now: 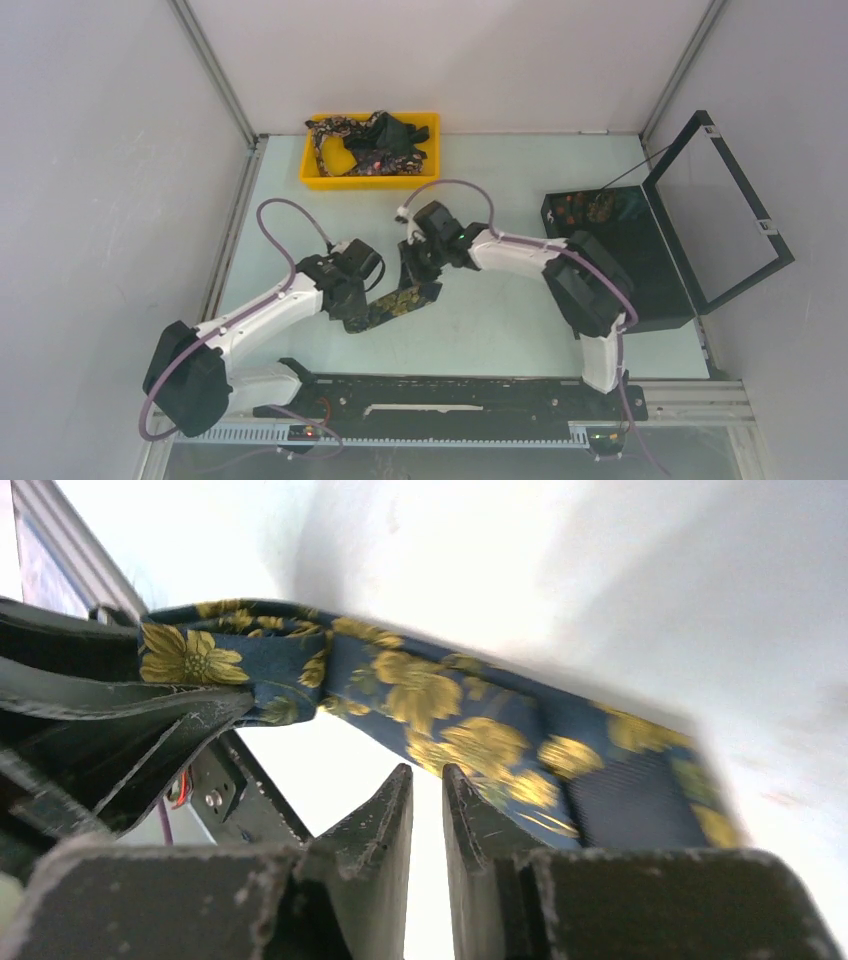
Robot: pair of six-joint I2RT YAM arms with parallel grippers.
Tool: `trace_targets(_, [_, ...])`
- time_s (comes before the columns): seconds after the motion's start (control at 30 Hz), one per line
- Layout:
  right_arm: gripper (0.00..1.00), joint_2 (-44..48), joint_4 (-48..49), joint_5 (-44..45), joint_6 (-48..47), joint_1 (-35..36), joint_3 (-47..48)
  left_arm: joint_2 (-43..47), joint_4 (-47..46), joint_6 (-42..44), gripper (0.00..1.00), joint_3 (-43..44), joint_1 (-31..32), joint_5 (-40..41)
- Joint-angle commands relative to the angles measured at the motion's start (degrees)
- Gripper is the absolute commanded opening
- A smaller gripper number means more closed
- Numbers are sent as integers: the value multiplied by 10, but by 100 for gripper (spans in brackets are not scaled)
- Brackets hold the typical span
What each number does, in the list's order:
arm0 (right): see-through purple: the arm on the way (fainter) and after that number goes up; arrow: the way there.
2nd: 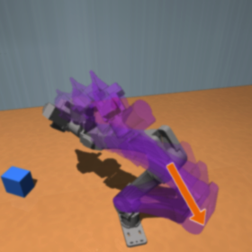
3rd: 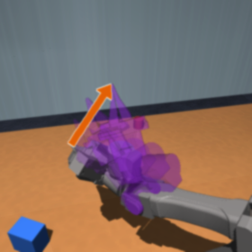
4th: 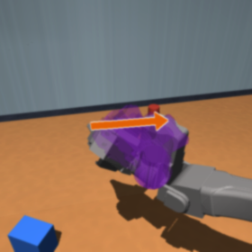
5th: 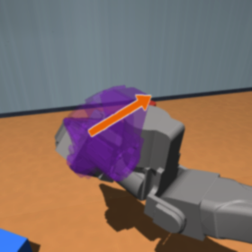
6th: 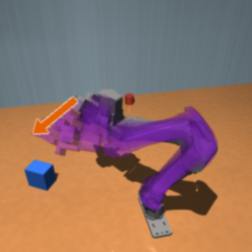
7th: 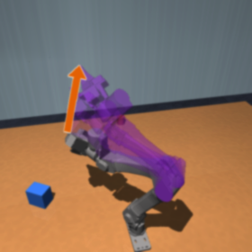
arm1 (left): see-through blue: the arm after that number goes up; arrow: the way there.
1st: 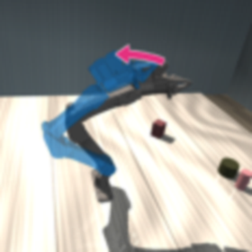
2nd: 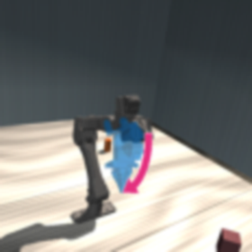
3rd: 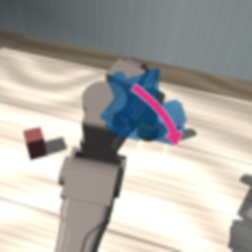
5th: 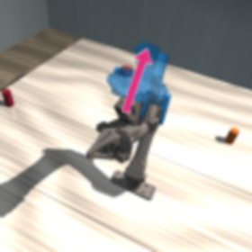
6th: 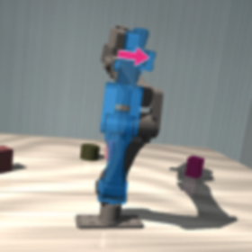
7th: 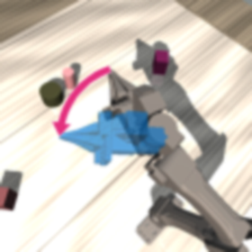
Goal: Roll the ties
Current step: Roll the tie at the center of the board.
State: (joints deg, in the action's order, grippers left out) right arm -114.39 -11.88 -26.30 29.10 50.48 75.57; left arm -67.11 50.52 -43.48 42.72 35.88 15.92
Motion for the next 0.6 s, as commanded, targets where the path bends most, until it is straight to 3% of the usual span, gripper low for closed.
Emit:
trace_targets(0.0, [21,101,-60,67,-46,-65,-20,-28,32,3,3,35,16,37])
trace_targets(0.2, [23,153,-67,90,-66,-126,-68,-94,63,-2,2,72,43,65])
trace_targets(0.57, [23,155,-64,84,-71,-145,-88,-215,124,-18,1,156,84,101])
